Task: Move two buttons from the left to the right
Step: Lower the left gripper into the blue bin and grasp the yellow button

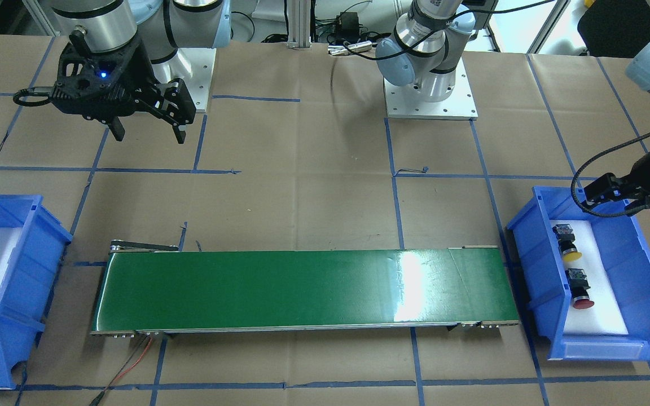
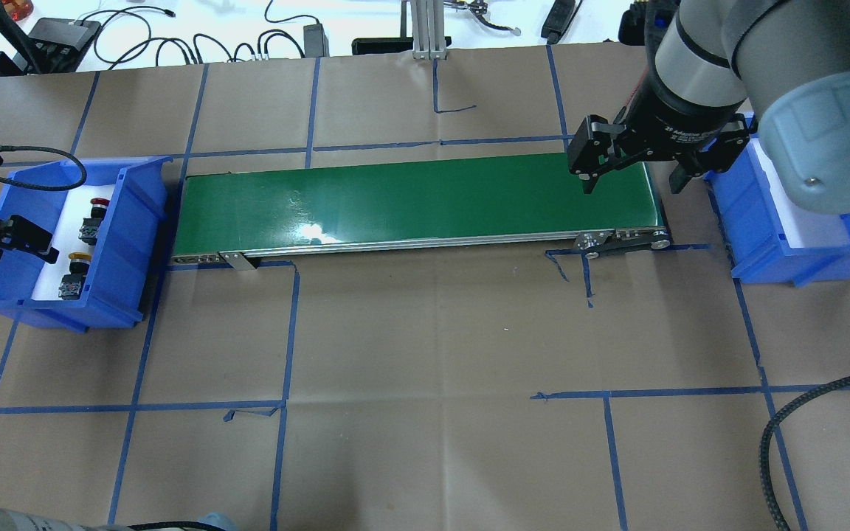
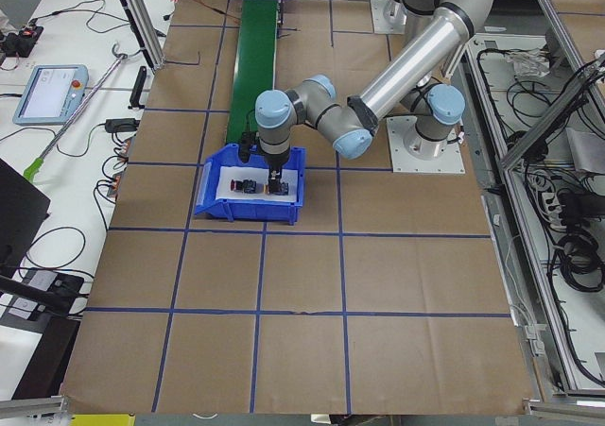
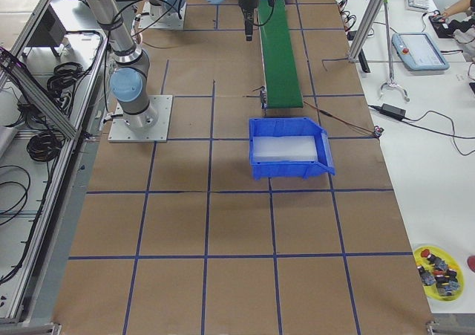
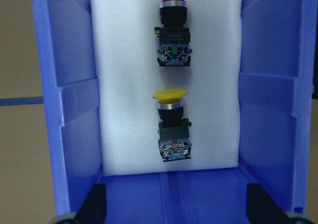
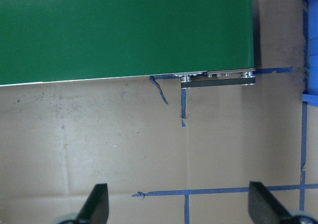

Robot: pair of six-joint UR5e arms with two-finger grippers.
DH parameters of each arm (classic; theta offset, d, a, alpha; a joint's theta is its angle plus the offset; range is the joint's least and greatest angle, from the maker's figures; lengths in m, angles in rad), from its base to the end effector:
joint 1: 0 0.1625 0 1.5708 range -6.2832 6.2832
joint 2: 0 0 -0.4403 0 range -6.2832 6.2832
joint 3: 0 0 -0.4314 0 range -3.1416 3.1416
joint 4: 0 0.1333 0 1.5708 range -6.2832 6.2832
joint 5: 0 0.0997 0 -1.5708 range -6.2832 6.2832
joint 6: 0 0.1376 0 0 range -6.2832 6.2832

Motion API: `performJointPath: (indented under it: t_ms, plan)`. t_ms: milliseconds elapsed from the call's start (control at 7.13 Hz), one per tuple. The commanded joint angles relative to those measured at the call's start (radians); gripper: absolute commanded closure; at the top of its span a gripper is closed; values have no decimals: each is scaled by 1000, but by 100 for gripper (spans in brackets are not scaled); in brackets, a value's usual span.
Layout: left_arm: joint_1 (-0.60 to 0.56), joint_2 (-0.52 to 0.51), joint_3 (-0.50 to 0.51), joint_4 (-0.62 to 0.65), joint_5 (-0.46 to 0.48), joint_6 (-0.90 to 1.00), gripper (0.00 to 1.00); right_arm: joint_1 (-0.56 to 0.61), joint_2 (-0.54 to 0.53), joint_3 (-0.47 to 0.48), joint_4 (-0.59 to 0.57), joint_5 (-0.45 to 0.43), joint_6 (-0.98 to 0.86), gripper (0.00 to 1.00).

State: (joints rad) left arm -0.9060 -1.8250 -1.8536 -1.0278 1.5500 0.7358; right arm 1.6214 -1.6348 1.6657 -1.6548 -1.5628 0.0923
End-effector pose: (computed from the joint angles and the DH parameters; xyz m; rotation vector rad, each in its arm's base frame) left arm 0.2518 -0.5420 0.2310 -0.1112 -3.1274 0.0281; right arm 0.1600 -0.5024 0.4565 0.0649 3.1281 -0.0820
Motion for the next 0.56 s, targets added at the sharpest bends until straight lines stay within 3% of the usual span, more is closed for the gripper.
performJointPath:
  t_ms: [0,421]
  plan:
    - [-1,-22,-44,68,-1,-4,1,0,0,0,3,1,-8,0]
    - [-8,-61,-59,101,-4,-9,1,0,6,3,1,12,-8,0]
